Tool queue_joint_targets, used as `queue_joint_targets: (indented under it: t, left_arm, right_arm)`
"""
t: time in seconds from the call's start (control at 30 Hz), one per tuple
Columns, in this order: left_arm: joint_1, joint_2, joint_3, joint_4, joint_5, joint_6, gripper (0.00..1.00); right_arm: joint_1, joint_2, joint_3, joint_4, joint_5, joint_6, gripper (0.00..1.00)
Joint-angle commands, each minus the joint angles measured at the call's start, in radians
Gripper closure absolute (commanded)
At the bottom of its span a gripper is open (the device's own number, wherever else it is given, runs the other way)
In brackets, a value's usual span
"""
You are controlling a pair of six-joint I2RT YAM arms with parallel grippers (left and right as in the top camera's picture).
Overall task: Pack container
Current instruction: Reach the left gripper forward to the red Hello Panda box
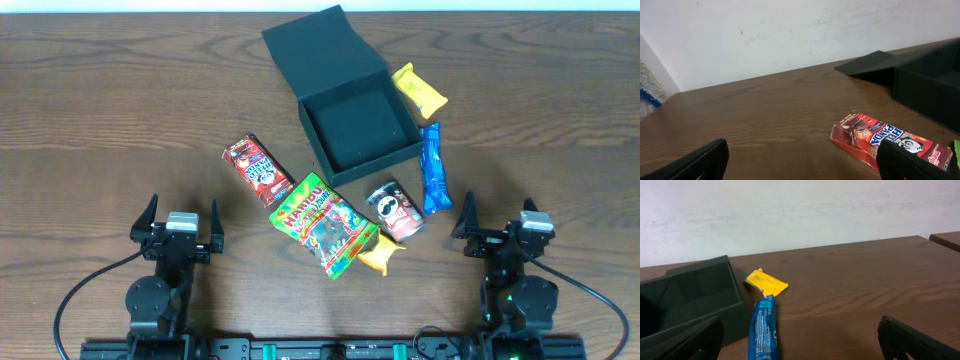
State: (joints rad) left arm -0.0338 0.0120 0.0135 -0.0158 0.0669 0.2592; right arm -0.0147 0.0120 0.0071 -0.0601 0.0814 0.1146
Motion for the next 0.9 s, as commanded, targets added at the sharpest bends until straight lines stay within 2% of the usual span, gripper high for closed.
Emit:
queue_joint_targets:
  t: [0.0,0.27,0.6,0.7,0.8,0.87]
  left_arm:
    - [0.000,0.143,0.276,-0.496,0.061,-0.483,0.05]
    - [0.000,0.135,0.213,-0.491,0.030,-0.507,0.04]
    - [-0.004,0.135,0.135,-0.535,0.010,-0.634,0.04]
    - [-0.021,0.135,0.135,-0.535,0.002,-0.634,0.05]
    - [-0.026,0.135,0.135,-0.535,0.021,-0.634,0.05]
    - [-0.026,0.137,0.140,-0.535,0.088,-0.625,0.05]
  right_arm:
    - [-0.005,-0.006,-0.002,-0.005,0.000,0.011,0.01]
    - [-0.005,-0.006,-0.002,-0.005,0.000,0.011,0.01]
    - [-0.005,-0.006,-0.002,-0.005,0.000,0.011,0.01]
    - [-0.005,-0.006,-0.002,-0.005,0.000,0.011,0.01]
    - [-0.005,-0.006,-0.002,-0.005,0.000,0.011,0.01]
    - [-0.005,-0.006,-0.002,-0.005,0.000,0.011,0.01]
